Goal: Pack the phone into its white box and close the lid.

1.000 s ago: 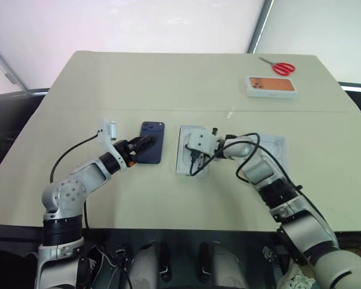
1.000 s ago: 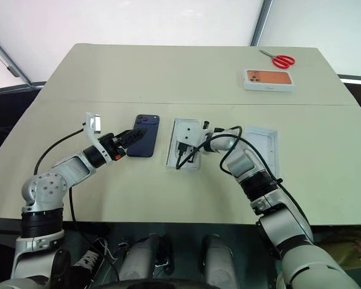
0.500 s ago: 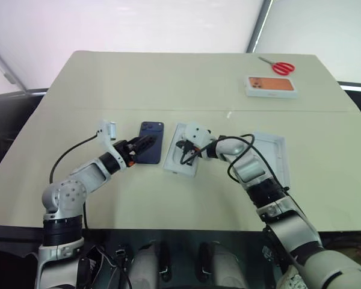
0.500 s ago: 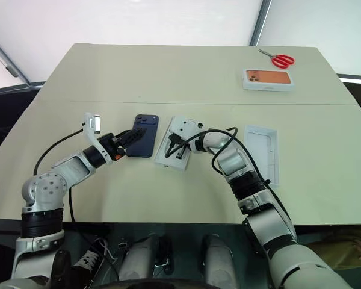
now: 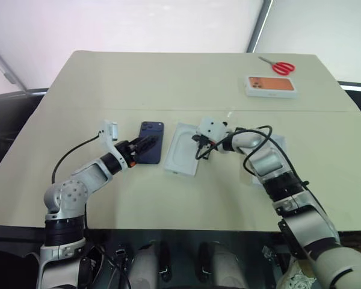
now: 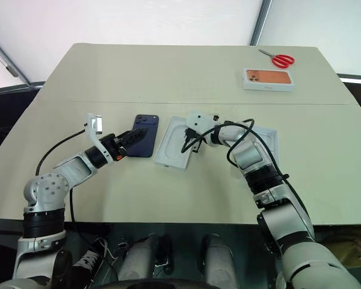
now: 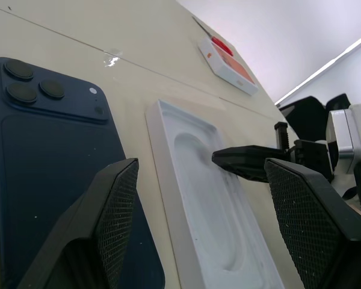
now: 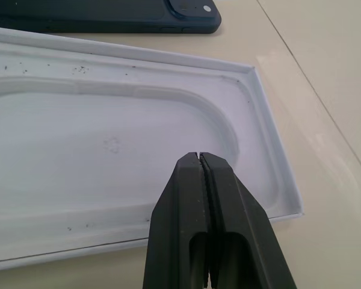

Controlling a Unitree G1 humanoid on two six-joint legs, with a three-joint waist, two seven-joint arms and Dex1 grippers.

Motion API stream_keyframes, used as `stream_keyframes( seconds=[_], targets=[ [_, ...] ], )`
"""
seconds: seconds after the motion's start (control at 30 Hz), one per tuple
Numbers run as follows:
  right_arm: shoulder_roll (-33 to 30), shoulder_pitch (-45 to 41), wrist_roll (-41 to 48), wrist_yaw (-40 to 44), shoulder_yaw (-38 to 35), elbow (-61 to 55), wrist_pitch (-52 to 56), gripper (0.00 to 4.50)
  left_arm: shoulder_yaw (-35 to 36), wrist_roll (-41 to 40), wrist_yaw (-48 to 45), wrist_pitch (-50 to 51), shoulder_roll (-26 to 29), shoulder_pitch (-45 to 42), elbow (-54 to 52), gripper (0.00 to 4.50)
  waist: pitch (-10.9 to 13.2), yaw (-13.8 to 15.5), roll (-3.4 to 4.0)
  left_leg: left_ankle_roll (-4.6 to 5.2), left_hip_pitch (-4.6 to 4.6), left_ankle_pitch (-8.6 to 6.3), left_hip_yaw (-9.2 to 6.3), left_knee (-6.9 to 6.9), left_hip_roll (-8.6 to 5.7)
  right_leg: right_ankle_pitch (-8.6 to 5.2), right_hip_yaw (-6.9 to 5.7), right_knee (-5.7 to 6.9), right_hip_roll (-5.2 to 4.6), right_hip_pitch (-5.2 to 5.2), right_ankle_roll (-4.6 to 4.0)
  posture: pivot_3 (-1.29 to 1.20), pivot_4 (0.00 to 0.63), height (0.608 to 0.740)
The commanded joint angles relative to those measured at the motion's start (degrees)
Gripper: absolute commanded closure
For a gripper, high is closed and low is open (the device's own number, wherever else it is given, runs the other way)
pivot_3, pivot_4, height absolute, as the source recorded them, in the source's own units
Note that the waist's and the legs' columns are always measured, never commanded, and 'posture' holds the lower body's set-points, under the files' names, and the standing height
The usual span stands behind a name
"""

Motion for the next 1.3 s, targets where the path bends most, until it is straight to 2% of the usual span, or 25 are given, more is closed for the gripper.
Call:
stream_keyframes(
  seconds=[0.03, 0.13, 0.2, 0.5, 0.87, 1.0, 1.2, 1.3],
  targets=[
    [-0.1, -1.1, -0.3, 0.3, 0.2, -0.4, -1.8, 4.44, 0.4, 0.4, -0.6, -1.0, 0.2, -0.6, -1.6, 0.96, 0.0, 0.0, 0.00, 0.00, 0.00, 0.00, 0.00, 0.00, 0.00, 0.00, 0.00, 0.00, 0.00, 0.00, 0.00, 0.00, 0.150, 0.738],
    [1.6, 0.9, 4.6, 4.7, -0.7, -5.2, 2.1, 4.44, 0.4, 0.5, -0.6, -0.8, 0.3, -0.6, -1.6, 0.96, 0.0, -0.1, 0.00, 0.01, 0.00, 0.00, 0.00, 0.00, 0.01, 0.00, 0.00, 0.00, 0.01, 0.00, 0.00, 0.00, 0.150, 0.738],
    [0.4, 2.4, 3.7, 6.6, 1.1, -6.6, 1.5, 4.44, 0.5, 0.5, -0.7, -0.8, 0.2, -0.6, -1.7, 0.96, 0.0, 0.0, 0.00, 0.01, 0.00, 0.01, -0.01, 0.00, 0.01, 0.00, 0.00, 0.00, 0.01, 0.00, 0.00, 0.00, 0.150, 0.738],
    [-2.8, 0.7, -4.2, 0.4, 3.4, 1.9, -4.5, 4.44, 0.4, 0.7, -0.5, -0.7, -0.1, -0.5, -2.0, 0.96, 0.0, 0.4, -0.01, -0.12, 0.01, -0.07, -0.02, 0.02, -0.03, 0.00, -0.01, 0.00, -0.03, 0.03, 0.00, 0.00, 0.150, 0.738],
    [-7.7, 2.0, -2.5, 5.1, 2.0, 2.4, -8.5, 4.44, 0.5, 0.8, -0.5, -0.6, -0.2, -0.9, -1.8, 0.96, 0.0, 0.4, -0.01, 0.00, 0.01, -0.01, -0.03, 0.02, -0.05, 0.00, -0.01, -0.02, -0.03, 0.06, 0.00, 0.00, 0.150, 0.738],
    [-10.1, 2.3, -1.4, 6.8, 0.7, 3.8, -12.2, 4.44, 0.4, 0.8, -0.6, -0.5, -0.3, -0.8, -1.8, 0.96, 0.0, 0.4, -0.02, 0.01, 0.01, 0.00, -0.03, 0.02, -0.04, 0.00, -0.01, -0.02, -0.03, 0.06, 0.00, 0.00, 0.150, 0.738],
    [-10.5, 0.7, -0.4, 8.2, 0.4, 8.8, -21.8, 4.44, 0.9, 0.7, -1.7, 0.1, 1.1, -1.2, -0.6, 0.96, 0.0, 0.2, -0.02, 0.03, 0.02, 0.01, -0.03, 0.02, -0.03, 0.00, -0.01, -0.02, -0.01, 0.06, 0.00, 0.00, 0.150, 0.738],
    [-9.2, -2.1, -2.7, 5.1, 1.1, 14.7, -26.6, 4.44, 1.0, 1.2, -2.3, -0.2, 1.8, -1.7, 0.3, 0.96, 0.0, 0.2, -0.02, 0.03, 0.02, 0.01, -0.02, 0.03, -0.03, 0.00, -0.01, -0.02, -0.01, 0.06, 0.00, 0.00, 0.150, 0.738]
  ],
)
